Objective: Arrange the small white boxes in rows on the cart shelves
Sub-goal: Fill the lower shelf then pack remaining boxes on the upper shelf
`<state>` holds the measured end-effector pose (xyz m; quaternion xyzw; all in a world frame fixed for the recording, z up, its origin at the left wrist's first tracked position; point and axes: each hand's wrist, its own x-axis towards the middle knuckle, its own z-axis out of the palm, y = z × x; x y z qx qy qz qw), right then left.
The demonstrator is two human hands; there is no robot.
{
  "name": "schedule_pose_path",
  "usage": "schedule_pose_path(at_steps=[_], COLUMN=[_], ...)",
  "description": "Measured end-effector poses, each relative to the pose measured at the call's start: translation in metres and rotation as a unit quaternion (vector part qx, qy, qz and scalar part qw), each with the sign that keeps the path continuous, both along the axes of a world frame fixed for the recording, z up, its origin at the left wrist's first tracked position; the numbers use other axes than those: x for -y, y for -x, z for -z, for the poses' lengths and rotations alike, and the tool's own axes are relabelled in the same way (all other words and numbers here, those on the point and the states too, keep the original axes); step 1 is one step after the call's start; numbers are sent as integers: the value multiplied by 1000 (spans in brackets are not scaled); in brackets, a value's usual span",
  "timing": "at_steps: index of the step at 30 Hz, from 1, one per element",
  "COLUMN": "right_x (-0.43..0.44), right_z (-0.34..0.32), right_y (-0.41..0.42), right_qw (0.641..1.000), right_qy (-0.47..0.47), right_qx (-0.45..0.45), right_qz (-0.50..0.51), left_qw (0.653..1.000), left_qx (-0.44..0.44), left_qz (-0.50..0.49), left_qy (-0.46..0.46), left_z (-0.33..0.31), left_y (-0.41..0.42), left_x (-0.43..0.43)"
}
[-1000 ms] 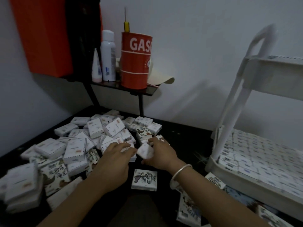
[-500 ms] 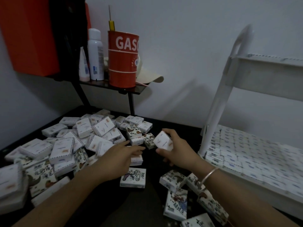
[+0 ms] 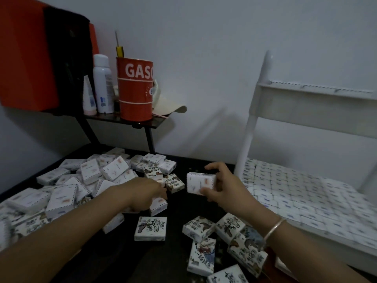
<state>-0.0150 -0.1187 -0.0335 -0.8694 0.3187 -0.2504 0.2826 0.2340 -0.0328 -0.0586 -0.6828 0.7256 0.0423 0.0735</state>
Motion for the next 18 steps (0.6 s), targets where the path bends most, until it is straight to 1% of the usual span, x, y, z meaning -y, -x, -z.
schedule_pose_path(at_steps=[3,5,8,11,13,15,18], right_x=[-2,-5,-11,-18,-22,-24,-25], right_z=[-13,-23,-41,-61,-78,-99,-134], right_y=[17,29,46,61,70,79,91], right_qw=[999,997,995,992,988,984,972], right_qy=[1,24,65,115,145,165,202], right_qx=[49,67,74,49,44,62,108], right_qz=[0,-6,5,22,27,33,54], left_qw=[999,997,994,983,959,925,884], left_qx=[-33,-60,-95,-161,-242,-326,-413], left_qz=[-29,-34,-53,-67,-72,-59,1], left_qy=[-33,-36,-7,64,132,187,220], left_z=[-4,-4,0,-2,-15,-39,-91], left_y=[-4,-7,-9,-5,3,19,57], left_x=[1,1,1,0,0,-1,-7])
